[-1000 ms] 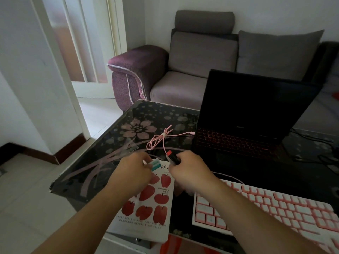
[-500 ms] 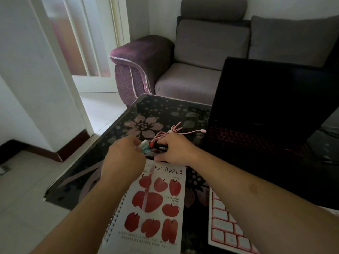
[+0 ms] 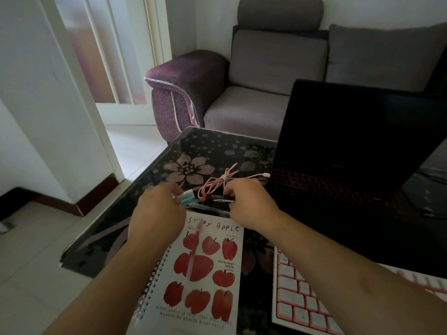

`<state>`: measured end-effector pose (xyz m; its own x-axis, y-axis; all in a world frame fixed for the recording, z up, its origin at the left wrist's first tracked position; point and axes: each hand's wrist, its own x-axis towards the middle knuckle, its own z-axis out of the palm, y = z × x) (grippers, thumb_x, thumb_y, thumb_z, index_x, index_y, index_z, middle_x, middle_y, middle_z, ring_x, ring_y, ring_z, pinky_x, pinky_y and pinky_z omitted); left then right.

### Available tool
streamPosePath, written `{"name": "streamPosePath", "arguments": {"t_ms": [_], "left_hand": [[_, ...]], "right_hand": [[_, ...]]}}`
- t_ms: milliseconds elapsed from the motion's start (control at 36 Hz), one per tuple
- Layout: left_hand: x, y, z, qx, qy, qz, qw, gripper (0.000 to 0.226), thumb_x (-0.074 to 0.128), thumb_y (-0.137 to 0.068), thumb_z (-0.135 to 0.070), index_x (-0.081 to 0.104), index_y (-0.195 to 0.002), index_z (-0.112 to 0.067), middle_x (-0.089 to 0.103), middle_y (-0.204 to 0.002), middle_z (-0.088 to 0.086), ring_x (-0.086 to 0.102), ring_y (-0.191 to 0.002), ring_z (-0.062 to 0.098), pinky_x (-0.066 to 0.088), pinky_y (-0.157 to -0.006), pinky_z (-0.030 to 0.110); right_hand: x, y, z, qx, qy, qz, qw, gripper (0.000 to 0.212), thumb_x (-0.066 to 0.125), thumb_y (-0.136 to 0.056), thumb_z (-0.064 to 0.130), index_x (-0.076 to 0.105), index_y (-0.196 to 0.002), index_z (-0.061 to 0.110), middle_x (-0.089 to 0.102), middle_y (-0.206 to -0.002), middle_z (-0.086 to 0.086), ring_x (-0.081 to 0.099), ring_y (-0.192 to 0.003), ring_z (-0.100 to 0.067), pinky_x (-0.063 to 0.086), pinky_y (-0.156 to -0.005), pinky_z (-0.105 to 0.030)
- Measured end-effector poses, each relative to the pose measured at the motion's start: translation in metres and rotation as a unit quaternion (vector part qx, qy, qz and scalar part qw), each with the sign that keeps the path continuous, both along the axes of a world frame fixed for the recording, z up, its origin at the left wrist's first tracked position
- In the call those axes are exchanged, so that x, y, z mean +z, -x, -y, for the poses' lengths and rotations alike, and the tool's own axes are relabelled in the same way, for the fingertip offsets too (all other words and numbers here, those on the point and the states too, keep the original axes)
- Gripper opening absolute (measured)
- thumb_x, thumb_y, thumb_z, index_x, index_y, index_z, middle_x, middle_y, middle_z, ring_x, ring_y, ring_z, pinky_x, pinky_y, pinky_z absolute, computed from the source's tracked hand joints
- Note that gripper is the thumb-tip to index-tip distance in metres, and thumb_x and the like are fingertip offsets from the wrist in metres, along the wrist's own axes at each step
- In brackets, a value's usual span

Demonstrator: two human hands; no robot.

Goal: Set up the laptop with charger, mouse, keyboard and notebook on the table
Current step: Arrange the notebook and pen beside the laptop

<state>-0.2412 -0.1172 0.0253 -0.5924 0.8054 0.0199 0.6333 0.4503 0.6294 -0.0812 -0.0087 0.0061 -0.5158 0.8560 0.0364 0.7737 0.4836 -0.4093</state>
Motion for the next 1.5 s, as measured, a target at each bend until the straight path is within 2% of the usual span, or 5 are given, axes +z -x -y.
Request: {"name": "streamPosePath", "arguments": {"t_ms": [306,722,972,1278,1500], "left_hand": [[-0.005,0.002,-0.002,-0.025,-0.001,0.009,1.000,0.026,0.059,-0.103,-0.014,0.066,-0.125,-0.027,0.069,-0.123,0.008,0.068,-0.101,0.022,0.059,-0.072,0.030],[0.008,-0.011,0.002,-0.159,0.006,0.016,0.987,0.025,0.060,-0.104,-0.022,0.071,-0.125,-0.030,0.070,-0.097,-0.011,0.067,-0.080,0.008,0.048,-0.060,0.015],[0.020,-0.027,0.008,-0.189,-0.015,0.105,0.976,0.013,0.065,-0.102,-0.027,0.073,-0.111,-0.024,0.074,-0.091,-0.009,0.074,-0.071,0.008,0.058,-0.061,0.016],[0.005,-0.013,0.022,-0.257,0.312,-0.099,0.909,0.033,0.063,-0.095,-0.056,0.059,-0.080,-0.028,0.067,-0.081,-0.008,0.067,-0.079,0.007,0.057,-0.074,0.024],[0.005,-0.009,0.025,-0.235,0.322,-0.125,0.908,0.017,0.063,-0.099,-0.035,0.051,-0.096,-0.023,0.066,-0.102,-0.002,0.071,-0.082,0.012,0.064,-0.077,0.028]], "right_hand": [[-0.027,0.022,0.003,-0.007,-0.072,-0.008,0.997,0.020,0.065,-0.099,0.038,0.082,-0.099,0.027,0.070,-0.091,0.000,0.065,-0.090,-0.019,0.059,-0.078,-0.039],[0.018,-0.016,0.044,0.090,0.073,-0.216,0.970,0.051,0.076,-0.092,0.006,0.064,-0.134,0.033,0.060,-0.119,0.018,0.063,-0.101,0.002,0.055,-0.080,-0.012],[0.023,-0.042,0.069,0.084,-0.128,-0.050,0.987,0.027,0.072,-0.093,0.045,0.068,-0.114,0.029,0.050,-0.110,0.015,0.050,-0.100,-0.005,0.054,-0.082,-0.030],[0.016,-0.021,0.122,-0.055,-0.002,0.028,0.998,0.036,0.044,-0.103,0.058,0.051,-0.091,0.025,0.058,-0.077,0.008,0.052,-0.060,-0.004,0.034,-0.048,-0.024],[0.011,-0.008,0.132,-0.006,0.036,0.096,0.995,0.038,0.050,-0.099,0.048,0.050,-0.071,0.023,0.063,-0.074,0.003,0.060,-0.064,-0.014,0.046,-0.056,-0.026]]}}
